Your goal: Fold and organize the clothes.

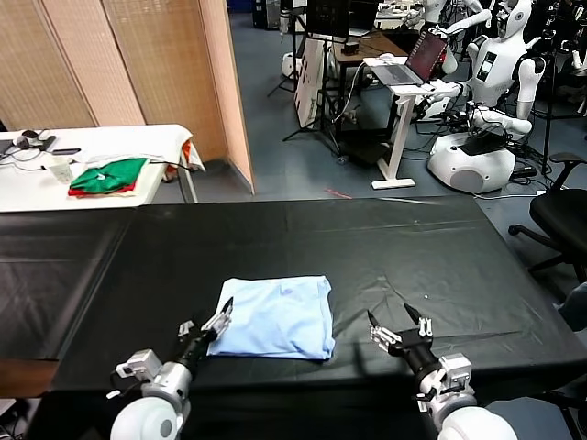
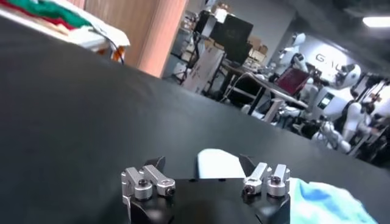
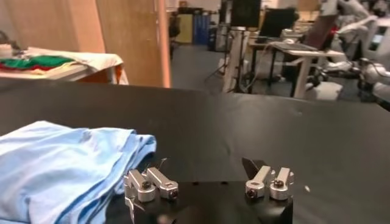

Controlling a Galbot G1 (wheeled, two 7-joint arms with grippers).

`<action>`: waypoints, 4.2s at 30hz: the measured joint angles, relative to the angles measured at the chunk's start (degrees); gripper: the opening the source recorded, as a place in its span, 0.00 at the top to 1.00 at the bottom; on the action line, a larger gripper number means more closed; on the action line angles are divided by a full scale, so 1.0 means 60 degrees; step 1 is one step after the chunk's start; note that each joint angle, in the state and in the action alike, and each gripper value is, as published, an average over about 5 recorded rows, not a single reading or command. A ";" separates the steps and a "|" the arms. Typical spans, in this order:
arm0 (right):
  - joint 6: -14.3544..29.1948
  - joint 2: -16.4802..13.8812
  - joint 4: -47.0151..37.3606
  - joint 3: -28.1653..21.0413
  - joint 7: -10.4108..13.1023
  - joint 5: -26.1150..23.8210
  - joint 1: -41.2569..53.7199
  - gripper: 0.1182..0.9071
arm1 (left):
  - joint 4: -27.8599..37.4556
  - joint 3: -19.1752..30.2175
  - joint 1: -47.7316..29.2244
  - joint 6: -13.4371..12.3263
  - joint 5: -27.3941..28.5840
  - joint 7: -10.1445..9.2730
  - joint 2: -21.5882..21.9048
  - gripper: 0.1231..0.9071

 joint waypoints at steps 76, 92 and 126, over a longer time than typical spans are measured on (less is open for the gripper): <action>-0.0322 0.0785 0.0217 -0.0444 -0.0478 0.0049 -0.0312 0.00 | -0.1268 0.3120 -0.0589 0.0612 0.2635 -0.1358 -0.0680 0.83; -0.1755 0.0352 -0.1007 -0.2105 -0.0063 0.2628 0.2006 0.00 | -0.1605 0.2541 -0.0167 -0.0405 0.3070 -0.0987 0.0289 0.00; -0.3396 -0.0257 -0.1274 -0.1379 0.0305 0.2647 0.2708 0.97 | -0.1971 0.1003 0.0824 -0.1105 0.3481 -0.1115 0.0950 0.00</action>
